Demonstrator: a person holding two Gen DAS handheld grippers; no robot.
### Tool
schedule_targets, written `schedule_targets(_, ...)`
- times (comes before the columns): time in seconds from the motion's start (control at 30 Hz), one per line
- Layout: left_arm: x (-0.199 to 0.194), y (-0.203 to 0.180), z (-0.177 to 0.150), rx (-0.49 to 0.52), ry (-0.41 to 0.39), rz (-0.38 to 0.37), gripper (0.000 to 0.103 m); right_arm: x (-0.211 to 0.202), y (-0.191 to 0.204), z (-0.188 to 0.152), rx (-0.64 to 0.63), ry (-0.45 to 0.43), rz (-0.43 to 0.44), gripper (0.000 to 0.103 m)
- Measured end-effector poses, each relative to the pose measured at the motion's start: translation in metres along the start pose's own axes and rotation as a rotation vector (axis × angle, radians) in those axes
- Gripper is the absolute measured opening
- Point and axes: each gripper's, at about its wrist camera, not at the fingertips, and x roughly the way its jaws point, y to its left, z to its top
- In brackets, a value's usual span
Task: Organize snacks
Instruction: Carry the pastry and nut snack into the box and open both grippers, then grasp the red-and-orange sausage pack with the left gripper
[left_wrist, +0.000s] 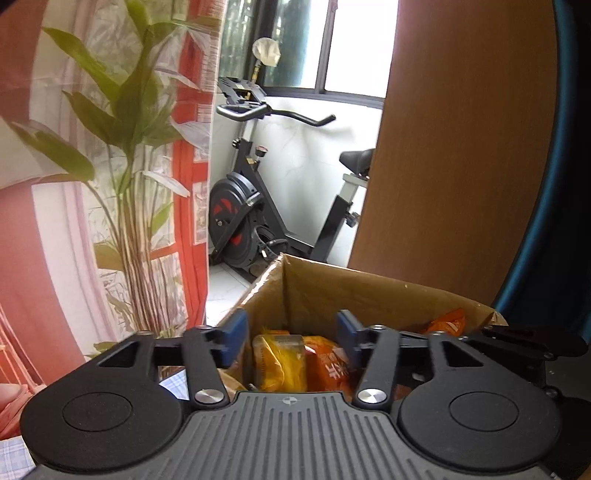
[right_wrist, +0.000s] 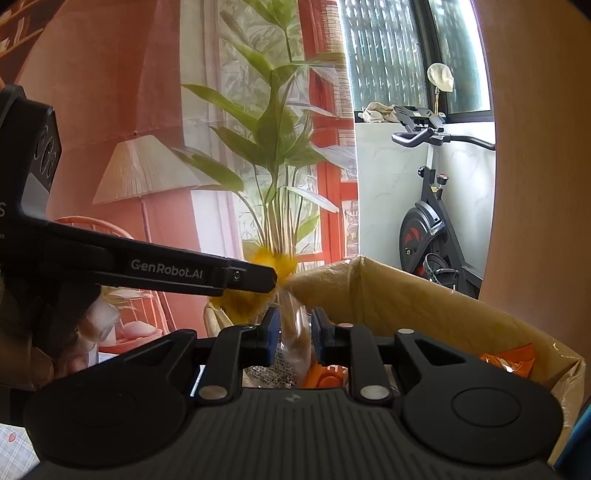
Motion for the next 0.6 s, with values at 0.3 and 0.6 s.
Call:
schedule_targets(0.3, -0.046, 0.064, -0.015, -0.065, -0.042, 0.107, 0.063, -0.008, 0.02, 0.001, -0.045, -0.031, 0.044, 0.026)
schedule_targets(0.6, -0.08, 0.155, -0.056, -0.171, 0.013, 0.299, 0.068, 0.014, 0.067, -0.02, -0.094, 0.006, 0.181, 0.026)
